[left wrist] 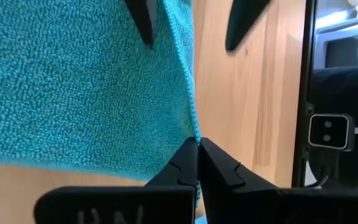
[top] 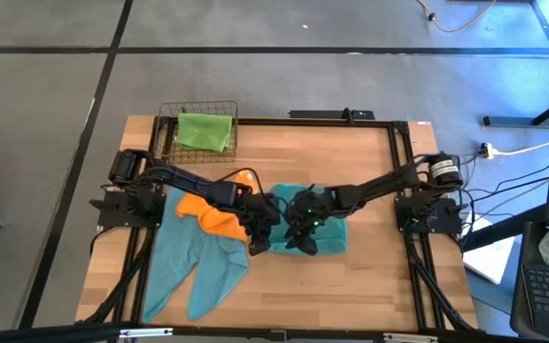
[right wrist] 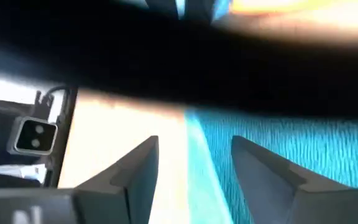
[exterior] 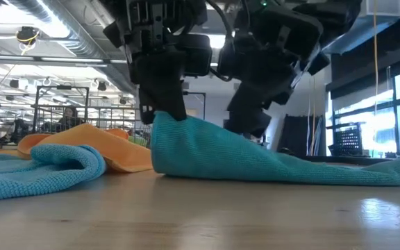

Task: Fold microfiber towels
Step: Fold the blue microfiber cloth

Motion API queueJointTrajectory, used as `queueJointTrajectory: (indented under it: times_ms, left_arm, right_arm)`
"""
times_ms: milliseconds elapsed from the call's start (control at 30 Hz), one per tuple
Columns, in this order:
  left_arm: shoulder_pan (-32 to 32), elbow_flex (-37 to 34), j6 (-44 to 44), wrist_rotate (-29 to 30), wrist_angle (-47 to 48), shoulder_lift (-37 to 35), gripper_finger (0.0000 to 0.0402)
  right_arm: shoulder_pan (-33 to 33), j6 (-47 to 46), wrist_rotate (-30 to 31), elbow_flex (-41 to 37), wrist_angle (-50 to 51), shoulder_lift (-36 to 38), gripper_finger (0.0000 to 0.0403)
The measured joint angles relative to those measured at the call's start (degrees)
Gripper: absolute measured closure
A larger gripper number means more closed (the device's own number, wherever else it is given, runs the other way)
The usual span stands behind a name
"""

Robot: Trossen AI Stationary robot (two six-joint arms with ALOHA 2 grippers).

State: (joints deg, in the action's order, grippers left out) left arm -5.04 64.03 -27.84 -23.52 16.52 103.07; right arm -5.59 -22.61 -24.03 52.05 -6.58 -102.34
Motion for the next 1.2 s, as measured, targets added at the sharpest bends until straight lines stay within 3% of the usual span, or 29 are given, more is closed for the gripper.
queueJointTrajectory:
  times_ms: [267,400,600,1000,1200]
  left_arm:
    - [0.04,0.11,0.15,0.08,-0.60,-0.20,0.0401]
    - [0.04,0.04,0.04,0.68,0.17,-0.84,0.0401]
    - [0.82,0.04,0.52,3.40,0.92,-3.61,0.0401]
    - [1.02,0.04,1.50,3.03,1.95,-3.96,0.0401]
    - [1.07,0.04,1.84,3.66,2.33,-3.96,0.0401]
  right_arm:
    - [0.03,2.87,1.61,-3.20,6.64,0.04,0.0183]
    - [0.18,0.49,1.68,-5.28,0.47,0.52,0.0189]
    - [0.01,-0.93,-1.92,-10.17,1.01,2.10,0.0196]
    - [0.03,-3.12,-1.18,-19.73,5.91,17.99,0.0239]
    - [-0.58,-9.07,-2.63,-26.63,6.16,22.81,0.0253]
